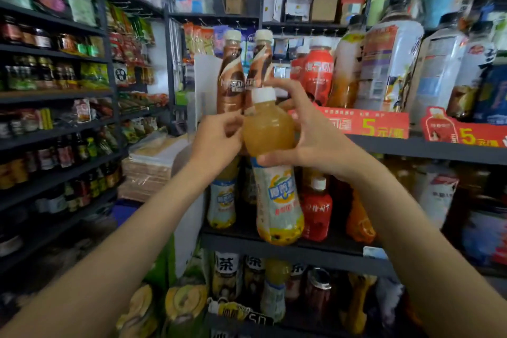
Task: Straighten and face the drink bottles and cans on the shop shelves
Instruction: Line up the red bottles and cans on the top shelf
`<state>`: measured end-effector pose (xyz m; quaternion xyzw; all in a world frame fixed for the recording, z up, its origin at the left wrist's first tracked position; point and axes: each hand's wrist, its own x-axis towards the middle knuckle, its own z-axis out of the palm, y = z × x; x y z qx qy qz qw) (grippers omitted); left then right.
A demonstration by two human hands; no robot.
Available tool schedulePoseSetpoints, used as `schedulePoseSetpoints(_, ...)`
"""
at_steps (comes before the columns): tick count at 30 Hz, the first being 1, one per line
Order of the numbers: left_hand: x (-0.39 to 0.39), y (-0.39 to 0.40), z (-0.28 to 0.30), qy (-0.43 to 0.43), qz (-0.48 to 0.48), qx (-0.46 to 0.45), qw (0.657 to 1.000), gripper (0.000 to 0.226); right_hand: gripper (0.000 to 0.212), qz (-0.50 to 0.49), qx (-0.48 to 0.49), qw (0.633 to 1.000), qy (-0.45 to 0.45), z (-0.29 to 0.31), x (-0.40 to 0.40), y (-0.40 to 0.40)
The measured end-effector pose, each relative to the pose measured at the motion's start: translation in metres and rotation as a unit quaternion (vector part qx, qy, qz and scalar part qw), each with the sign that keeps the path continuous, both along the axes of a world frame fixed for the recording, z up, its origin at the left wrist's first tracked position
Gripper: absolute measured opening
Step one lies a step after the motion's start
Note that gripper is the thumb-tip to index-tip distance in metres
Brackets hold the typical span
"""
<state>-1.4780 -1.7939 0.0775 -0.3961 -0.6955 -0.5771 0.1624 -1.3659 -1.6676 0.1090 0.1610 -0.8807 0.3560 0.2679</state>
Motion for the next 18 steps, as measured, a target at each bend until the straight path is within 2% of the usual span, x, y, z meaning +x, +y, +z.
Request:
schedulePoseSetpoints(4,-0.019,-0.017,-0.055,-0.124,0.042,-0.162,0.978,0.035,0.094,-0.050,0.041,0.998,0.002,-0.057,-0.026,-0.014)
schedulePoseSetpoints(7,-0.026,-0.029,-0.073,-0.198,0.001,-0.258,0.946,0.015,0.090,-0.098,0.077,0.992,0.032,-0.085,-0.045,-0.023)
schedulePoseSetpoints(9,-0.027,-0.032,-0.081,-0.202,-0.042,-0.281,0.937,0.035,0.090,-0.136,0.096,0.984,0.057,-0.097,-0.058,-0.024)
schedulePoseSetpoints(12,-0.021,-0.025,-0.098,-0.203,-0.061,-0.240,0.947,0.061,0.089,-0.206,0.132,0.962,0.125,-0.111,-0.077,-0.021)
schedulePoseSetpoints(16,-0.011,0.008,-0.119,-0.164,0.083,-0.117,0.976,0.065,0.080,-0.319,0.181,0.904,0.221,-0.123,-0.098,-0.018)
schedulePoseSetpoints(18,-0.010,0.021,-0.125,-0.141,0.132,-0.089,0.977,0.060,0.074,-0.339,0.182,0.892,0.236,-0.128,-0.102,-0.016)
